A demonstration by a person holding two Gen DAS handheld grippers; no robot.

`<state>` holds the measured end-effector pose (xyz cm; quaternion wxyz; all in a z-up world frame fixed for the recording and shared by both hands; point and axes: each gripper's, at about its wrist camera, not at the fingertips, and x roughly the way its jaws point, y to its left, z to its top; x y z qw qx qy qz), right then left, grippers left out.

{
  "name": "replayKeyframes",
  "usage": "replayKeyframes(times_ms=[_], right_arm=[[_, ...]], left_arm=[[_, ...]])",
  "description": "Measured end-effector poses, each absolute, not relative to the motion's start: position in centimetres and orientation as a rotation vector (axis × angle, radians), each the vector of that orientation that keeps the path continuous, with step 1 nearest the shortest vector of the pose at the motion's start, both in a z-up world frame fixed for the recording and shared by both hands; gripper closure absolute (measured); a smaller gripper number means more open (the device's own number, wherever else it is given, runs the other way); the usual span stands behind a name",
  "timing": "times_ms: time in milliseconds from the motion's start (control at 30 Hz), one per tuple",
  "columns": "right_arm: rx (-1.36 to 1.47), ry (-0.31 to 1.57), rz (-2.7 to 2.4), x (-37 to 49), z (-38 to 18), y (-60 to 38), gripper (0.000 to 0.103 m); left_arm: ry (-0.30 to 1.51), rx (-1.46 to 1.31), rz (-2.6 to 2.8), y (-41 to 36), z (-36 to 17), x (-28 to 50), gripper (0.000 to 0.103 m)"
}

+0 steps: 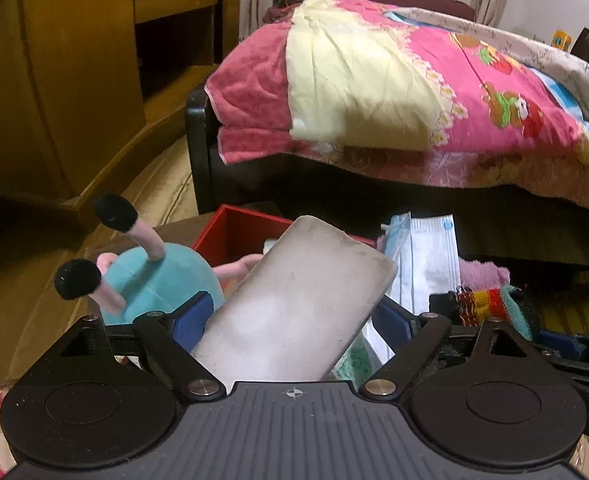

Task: Organize soft objects
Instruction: 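Carry the white block and striped hat with both grippers over the red box, then open the right gripper to drop the hat while the left lowers the block into the box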

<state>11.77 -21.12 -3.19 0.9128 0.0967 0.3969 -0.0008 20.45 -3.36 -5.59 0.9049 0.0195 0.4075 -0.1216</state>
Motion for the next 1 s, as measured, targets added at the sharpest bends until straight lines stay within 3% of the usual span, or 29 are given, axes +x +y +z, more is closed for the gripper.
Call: replayKeyframes(times_ms=[167, 333, 1000], right_arm=[[0.194, 0.826, -0.005, 11.4, -3.1, -21.3, 0.094], [0.187, 0.834, -0.017, 10.9, -3.2, -21.2, 0.081], [0.192, 0.835, -0.023, 5.9, -2.0, -21.4, 0.080]], left_arm=[[0.835, 0.061, -0.252, -3.5, -5.0, 19.7, 0.018], [0.822, 0.083, -0.247, -3.4, -4.2, 18.7, 0.017], [0.909, 0.126, -0.305, -3.2, -4.9, 11.9, 0.017]])
